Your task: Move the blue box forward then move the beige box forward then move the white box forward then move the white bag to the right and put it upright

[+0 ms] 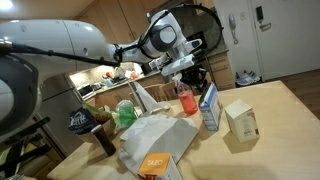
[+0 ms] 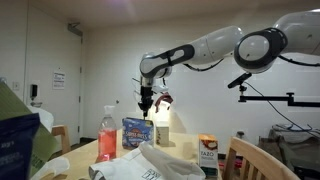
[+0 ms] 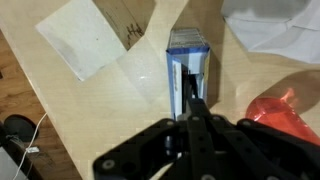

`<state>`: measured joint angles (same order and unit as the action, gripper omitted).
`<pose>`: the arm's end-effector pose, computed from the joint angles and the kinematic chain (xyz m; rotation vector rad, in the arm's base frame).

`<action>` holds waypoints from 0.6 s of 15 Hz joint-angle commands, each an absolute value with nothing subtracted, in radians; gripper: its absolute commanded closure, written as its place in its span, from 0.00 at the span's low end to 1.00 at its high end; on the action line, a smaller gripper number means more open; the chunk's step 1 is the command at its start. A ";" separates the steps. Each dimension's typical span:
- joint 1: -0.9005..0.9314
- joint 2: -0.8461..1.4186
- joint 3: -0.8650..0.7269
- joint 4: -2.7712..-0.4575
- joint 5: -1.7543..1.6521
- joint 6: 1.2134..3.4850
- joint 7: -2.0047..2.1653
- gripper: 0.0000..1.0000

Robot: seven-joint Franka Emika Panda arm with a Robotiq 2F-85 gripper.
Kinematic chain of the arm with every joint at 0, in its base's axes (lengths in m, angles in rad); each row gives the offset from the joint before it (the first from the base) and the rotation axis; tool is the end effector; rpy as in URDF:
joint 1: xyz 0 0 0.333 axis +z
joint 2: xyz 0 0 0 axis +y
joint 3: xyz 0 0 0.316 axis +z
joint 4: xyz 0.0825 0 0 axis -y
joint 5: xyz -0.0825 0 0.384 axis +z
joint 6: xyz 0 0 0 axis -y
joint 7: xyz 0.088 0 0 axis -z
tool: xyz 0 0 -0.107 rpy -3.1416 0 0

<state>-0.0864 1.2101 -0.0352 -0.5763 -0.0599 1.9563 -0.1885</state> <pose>0.8178 -0.0870 0.2756 3.0145 0.1664 0.2349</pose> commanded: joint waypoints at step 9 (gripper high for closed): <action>-0.066 1.178 -0.058 -0.609 -0.109 1.973 -0.196 1.00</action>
<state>-0.0773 1.2095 -0.0401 -0.5734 -0.0847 1.9577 -0.1900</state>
